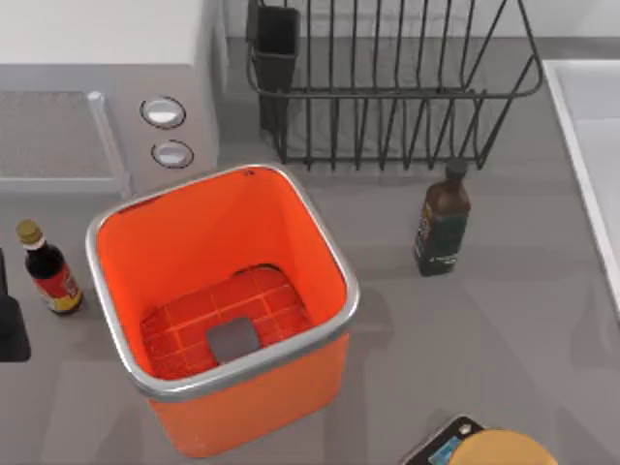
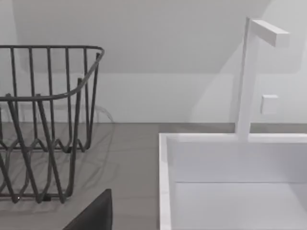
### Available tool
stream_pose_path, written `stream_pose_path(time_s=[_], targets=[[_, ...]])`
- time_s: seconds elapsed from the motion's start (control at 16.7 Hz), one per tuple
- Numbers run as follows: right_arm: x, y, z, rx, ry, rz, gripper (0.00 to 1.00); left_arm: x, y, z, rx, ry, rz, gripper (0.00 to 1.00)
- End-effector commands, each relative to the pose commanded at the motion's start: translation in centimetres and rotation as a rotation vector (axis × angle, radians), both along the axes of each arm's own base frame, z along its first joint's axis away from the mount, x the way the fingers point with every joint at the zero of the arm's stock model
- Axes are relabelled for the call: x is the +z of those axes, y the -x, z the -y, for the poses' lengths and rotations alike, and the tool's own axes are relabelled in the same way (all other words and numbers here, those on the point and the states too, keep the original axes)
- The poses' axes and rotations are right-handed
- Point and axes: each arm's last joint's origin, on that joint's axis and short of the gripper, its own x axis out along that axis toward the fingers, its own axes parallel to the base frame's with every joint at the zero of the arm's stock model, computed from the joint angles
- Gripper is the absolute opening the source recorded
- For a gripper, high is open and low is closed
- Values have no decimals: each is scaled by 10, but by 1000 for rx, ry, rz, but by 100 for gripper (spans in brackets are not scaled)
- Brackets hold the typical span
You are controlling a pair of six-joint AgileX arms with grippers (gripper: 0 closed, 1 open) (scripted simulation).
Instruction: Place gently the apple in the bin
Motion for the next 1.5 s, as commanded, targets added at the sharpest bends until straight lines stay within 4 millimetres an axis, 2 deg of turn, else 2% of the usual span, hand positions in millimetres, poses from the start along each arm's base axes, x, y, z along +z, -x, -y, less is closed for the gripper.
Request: stream_pose_path(time_s=[0.12,0.24,0.48,0.72,0.9,1.14,1.5], targets=[[0,0,0,0,0,0,100,16,-10,-3,12,-47,-141,100],[0,0,0,0,0,0,100,32,-29,-9,27,-89,-312,100],[0,0,0,0,0,0,100,46,-90,-27,30,-141,-692,100],[0,0,0,0,0,0,100,28,-155,-51,-17,-144,-1035,100],[0,0,0,0,0,0,100,7,-187,-69,-56,-117,-1224,100],[0,0,0,0,0,0,100,-10,-207,-86,-82,-76,-1359,100],[0,0,0,0,0,0,100,-11,-209,-86,-87,-74,-1370,100]])
